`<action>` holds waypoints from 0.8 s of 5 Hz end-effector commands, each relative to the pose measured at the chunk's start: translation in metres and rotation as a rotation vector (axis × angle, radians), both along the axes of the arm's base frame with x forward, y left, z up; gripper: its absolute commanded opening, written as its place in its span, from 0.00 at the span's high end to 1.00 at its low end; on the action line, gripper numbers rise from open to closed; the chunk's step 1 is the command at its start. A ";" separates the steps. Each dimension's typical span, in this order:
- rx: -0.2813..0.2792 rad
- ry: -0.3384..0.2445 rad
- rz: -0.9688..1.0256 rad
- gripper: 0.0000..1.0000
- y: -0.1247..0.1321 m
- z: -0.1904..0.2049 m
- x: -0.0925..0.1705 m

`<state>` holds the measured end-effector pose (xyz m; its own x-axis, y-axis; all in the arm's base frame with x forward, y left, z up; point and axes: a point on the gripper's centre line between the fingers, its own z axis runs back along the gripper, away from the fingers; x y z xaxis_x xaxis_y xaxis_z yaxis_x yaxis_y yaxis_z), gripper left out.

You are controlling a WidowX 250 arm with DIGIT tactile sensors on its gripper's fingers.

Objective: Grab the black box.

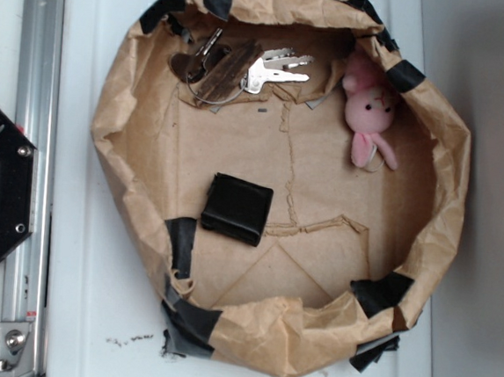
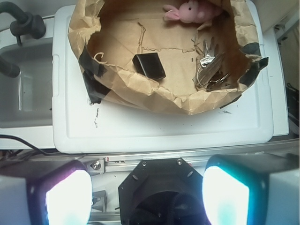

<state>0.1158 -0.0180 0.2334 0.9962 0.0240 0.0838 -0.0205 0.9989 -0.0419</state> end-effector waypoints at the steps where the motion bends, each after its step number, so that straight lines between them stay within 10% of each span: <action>1: -0.086 -0.058 -0.011 0.00 0.031 -0.027 0.095; 3: -0.258 0.025 -0.088 0.00 0.042 -0.086 0.118; 4: -0.258 0.025 -0.088 0.00 0.042 -0.086 0.118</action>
<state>0.2325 0.0201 0.1404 0.9975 -0.0657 0.0276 0.0710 0.9480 -0.3104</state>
